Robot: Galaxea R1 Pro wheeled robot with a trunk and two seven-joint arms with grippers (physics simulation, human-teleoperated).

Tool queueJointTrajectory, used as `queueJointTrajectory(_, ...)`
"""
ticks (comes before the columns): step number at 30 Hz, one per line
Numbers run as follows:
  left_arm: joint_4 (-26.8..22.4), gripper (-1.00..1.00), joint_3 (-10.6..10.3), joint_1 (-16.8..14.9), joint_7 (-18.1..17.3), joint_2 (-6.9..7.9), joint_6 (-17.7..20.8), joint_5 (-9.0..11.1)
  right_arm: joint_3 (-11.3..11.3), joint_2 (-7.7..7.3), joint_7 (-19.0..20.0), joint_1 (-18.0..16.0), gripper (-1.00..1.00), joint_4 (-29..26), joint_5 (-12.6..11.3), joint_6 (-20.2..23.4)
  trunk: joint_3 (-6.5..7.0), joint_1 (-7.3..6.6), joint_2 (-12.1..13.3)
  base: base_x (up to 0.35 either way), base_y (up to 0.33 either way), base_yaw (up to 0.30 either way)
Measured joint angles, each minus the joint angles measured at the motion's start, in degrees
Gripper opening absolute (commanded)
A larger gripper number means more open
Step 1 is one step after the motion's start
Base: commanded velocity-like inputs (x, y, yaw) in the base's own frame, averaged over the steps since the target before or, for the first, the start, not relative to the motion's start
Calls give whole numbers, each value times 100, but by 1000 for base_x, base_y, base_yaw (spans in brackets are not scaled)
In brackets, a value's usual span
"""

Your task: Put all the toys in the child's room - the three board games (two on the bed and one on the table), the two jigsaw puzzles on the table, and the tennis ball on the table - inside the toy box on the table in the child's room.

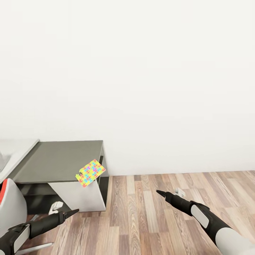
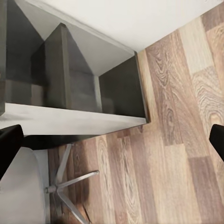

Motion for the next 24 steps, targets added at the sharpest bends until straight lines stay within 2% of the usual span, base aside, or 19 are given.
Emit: queueJointTrajectory(24,0,100,0,0,1,-2,-2,0,9,16,-9,0,100,0,0,-16,224,0,0,0,0,67)
